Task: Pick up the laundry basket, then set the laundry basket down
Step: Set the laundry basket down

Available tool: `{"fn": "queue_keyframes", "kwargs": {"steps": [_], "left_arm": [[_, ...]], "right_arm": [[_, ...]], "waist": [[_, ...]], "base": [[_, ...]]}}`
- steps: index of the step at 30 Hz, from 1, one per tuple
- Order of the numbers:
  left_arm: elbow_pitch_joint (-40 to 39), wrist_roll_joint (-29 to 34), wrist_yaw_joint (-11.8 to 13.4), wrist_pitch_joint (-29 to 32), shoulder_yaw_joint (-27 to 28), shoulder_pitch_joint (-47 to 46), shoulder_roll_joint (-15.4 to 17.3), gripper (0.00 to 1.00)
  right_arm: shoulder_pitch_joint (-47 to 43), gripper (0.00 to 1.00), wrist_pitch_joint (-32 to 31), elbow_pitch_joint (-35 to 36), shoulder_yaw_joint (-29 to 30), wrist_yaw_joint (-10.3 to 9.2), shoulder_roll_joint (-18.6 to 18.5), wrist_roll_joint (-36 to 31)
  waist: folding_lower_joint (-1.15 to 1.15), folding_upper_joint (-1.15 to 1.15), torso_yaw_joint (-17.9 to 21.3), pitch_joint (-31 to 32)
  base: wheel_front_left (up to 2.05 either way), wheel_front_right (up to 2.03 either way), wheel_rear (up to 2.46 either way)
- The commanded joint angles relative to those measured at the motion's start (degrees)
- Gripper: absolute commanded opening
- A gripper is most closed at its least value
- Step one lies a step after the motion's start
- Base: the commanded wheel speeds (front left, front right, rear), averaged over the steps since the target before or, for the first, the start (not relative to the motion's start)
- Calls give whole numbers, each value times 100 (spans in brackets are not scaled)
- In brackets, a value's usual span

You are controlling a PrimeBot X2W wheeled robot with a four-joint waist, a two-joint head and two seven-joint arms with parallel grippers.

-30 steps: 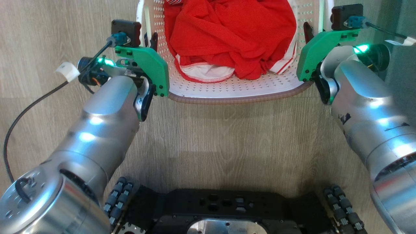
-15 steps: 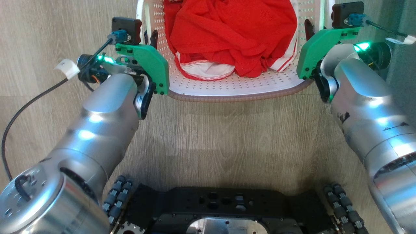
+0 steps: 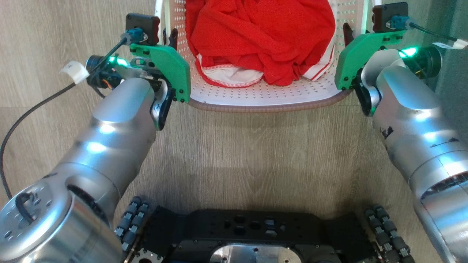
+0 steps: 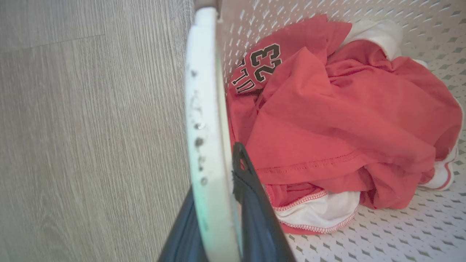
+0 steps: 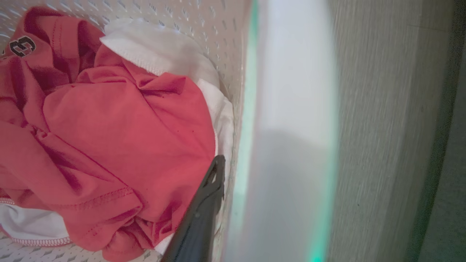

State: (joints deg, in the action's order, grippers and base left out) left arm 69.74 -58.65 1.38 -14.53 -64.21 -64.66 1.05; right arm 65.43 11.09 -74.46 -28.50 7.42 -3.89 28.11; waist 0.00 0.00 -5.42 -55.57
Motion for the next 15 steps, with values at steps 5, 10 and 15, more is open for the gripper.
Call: {"fn": "queue_keyframes", "kwargs": {"steps": [5, 10, 15], "left_arm": [[-14, -53, 58, -30, -87, 59, 183, 7], [-6, -187, 101, -9, -92, 89, 183, 43], [8, -320, 174, -8, -83, 135, 183, 100]], "right_arm": [[-213, 33, -6, 51, -114, 7, 100, -36], [-206, 58, 18, 51, -167, 7, 101, 4], [-179, 100, 75, 51, -208, 7, 101, 21]], "waist": [[0, 0, -13, 7], [0, 0, -12, 35], [0, 0, 6, 97]], "base": [[0, 0, 0], [0, 0, 0], [0, 0, 0]]}}
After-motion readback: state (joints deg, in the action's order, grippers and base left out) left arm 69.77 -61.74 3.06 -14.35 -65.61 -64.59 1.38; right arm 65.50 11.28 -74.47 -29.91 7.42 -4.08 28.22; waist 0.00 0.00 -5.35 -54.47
